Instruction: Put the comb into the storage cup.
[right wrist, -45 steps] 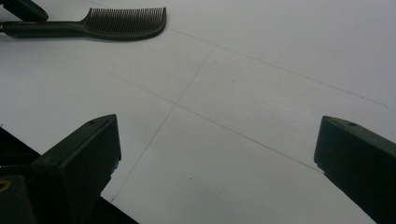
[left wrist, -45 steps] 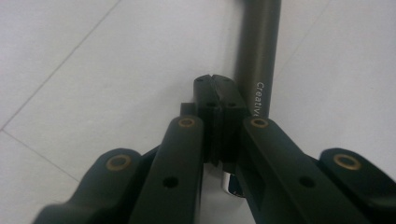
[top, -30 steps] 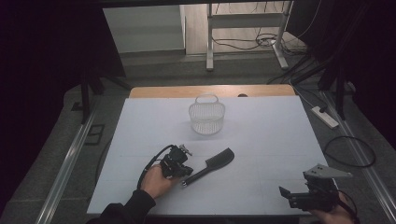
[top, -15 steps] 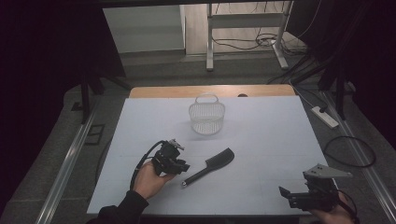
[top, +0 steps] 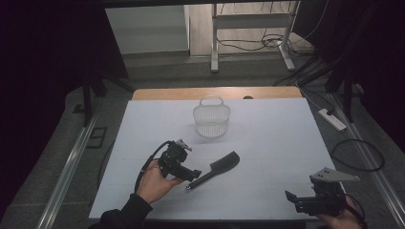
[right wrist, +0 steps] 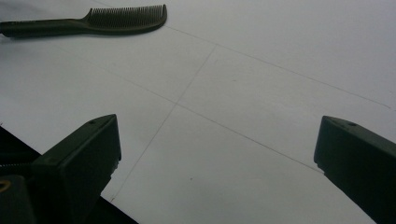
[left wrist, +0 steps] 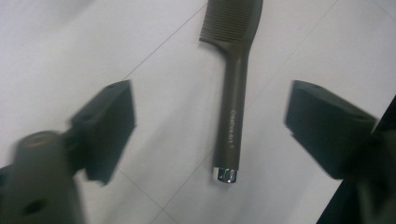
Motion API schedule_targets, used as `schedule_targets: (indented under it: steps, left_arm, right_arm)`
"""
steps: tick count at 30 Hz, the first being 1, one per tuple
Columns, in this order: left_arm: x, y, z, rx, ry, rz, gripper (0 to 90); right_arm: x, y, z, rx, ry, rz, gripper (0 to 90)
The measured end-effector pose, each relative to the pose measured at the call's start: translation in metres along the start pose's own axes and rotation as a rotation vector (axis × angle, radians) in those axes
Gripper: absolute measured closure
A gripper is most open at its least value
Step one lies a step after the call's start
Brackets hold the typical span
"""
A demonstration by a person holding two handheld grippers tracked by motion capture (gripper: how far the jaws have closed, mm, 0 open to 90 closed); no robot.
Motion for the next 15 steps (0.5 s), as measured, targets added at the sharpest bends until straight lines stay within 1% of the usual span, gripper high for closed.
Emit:
schedule_targets:
  steps: [1, 3, 4, 6, 7, 8, 9, 10, 12, 15]
  left_arm:
    - [0.0, 0.001, 0.001, 0.008, -0.001, -0.005, 9.8]
    - [0.004, 0.001, 0.004, 0.03, -0.012, -0.023, 3.2]
    - [0.006, 0.002, 0.006, 0.038, -0.013, -0.032, 2.0]
    - [0.008, 0.002, 0.007, 0.044, -0.014, -0.04, 0.0]
    - [0.01, 0.002, 0.008, 0.048, -0.016, -0.044, 0.0]
    - [0.013, 0.004, 0.011, 0.062, -0.015, -0.054, 0.0]
    - [0.013, 0.004, 0.011, 0.062, -0.015, -0.054, 0.0]
    - [0.016, 0.006, 0.014, 0.075, -0.02, -0.054, 0.0]
    - [0.017, 0.007, 0.015, 0.081, -0.019, -0.055, 0.0]
    - [0.021, 0.01, 0.021, 0.112, -0.001, -0.063, 0.0]
  right_arm:
    - [0.0, 0.0, 0.0, -0.001, 0.0, 0.0, 1.2]
    - [0.0, 0.0, 0.0, -0.001, 0.0, -0.001, 1.2]
    - [0.0, 0.0, 0.0, -0.001, 0.0, -0.001, 1.2]
    - [0.0, 0.0, 0.0, -0.001, 0.0, -0.001, 1.2]
    - [0.0, 0.0, 0.0, -0.001, 0.0, -0.001, 1.2]
    - [0.0, 0.0, 0.0, -0.001, 0.0, -0.001, 1.2]
    - [0.0, 0.0, 0.0, -0.001, 0.0, -0.001, 1.2]
    - [0.0, 0.0, 0.0, -0.001, 0.0, -0.002, 1.2]
    - [0.0, 0.0, 0.0, -0.001, 0.0, -0.001, 1.2]
    - [0.0, 0.0, 0.0, -0.002, 0.001, -0.002, 1.2]
Point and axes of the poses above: each handheld gripper's, and its own axes: x roughly forward along the jaws, y roughly out of its top, z roughly to its right, the point moved 7 cm from there along x, roughly forward along the jaws, and after that the axes turned 1 degree about x, right-handed, at the moved point
